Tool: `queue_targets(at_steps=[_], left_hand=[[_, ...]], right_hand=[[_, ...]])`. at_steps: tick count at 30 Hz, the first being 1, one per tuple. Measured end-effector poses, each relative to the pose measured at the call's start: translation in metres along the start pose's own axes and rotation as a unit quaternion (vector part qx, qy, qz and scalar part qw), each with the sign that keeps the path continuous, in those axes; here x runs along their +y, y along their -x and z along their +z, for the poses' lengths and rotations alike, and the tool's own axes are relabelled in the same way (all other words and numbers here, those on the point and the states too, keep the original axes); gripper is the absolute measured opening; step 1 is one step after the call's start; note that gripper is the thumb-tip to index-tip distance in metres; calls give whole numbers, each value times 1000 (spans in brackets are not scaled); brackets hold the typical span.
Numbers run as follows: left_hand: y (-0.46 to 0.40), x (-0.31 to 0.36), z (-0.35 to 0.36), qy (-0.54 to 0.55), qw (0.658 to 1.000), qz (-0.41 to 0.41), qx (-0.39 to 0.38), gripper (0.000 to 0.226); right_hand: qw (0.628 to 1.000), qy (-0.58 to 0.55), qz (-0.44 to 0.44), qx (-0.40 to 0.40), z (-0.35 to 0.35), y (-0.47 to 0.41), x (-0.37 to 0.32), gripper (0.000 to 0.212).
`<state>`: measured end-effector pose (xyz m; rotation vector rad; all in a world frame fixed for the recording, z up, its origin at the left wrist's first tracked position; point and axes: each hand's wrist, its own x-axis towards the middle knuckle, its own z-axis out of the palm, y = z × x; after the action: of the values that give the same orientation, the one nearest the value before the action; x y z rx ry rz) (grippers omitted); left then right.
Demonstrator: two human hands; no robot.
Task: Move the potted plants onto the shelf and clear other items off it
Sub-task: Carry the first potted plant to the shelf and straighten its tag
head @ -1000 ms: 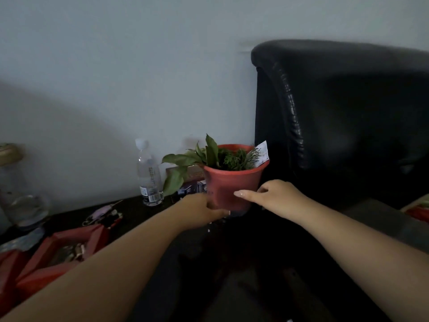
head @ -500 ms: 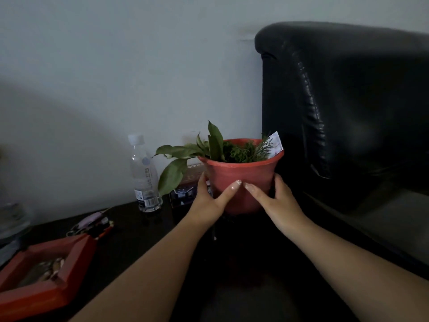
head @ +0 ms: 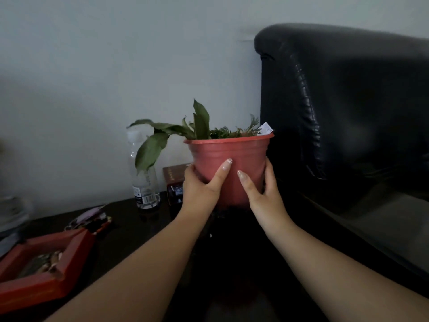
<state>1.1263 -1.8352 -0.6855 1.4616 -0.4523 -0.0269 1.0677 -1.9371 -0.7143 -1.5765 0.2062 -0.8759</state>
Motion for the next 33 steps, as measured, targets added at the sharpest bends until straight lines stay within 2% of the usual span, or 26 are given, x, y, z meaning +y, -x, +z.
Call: queue_targets(at_steps=[1,3,7,12,14,16,18,21,25,29,33], left_hand=[[0,7,-1,-6,1000,-1,6,111],[0,28,-4,-3,1000,7,12,114],[-13,102,-12,14,999,14,26,109],[-39,240,-16,4,999,38,36,111],[-55,315,-13,-1,998,57,34,107],[-66,382,-8,6,997,67,29,105],[-78,455,-4,14,996,79,25,105],[-88,558,4,20,995,100,20,100],[-83,685,13,60,988,143,-8,60],[-57,771,14,66,981,182,-4,66],[-18,809,3,87,972,218,-7,69]], right_hand=[[1000,-17,8,8,3,-1,-7,102],[999,-35,31,22,10,-4,-27,108],[999,-33,30,15,22,-26,-104,70],[993,-98,63,-16,30,-76,-240,55],[994,-98,51,-17,32,-103,-313,63],[996,-87,28,-11,34,-121,-381,88],[997,-74,11,-1,32,-144,-453,99],[999,-50,-12,-8,24,-170,-560,90],[997,-61,-49,2,13,-187,-691,73],[996,-57,-72,20,4,-178,-781,57],[992,-62,-103,38,2,-140,-829,65]])
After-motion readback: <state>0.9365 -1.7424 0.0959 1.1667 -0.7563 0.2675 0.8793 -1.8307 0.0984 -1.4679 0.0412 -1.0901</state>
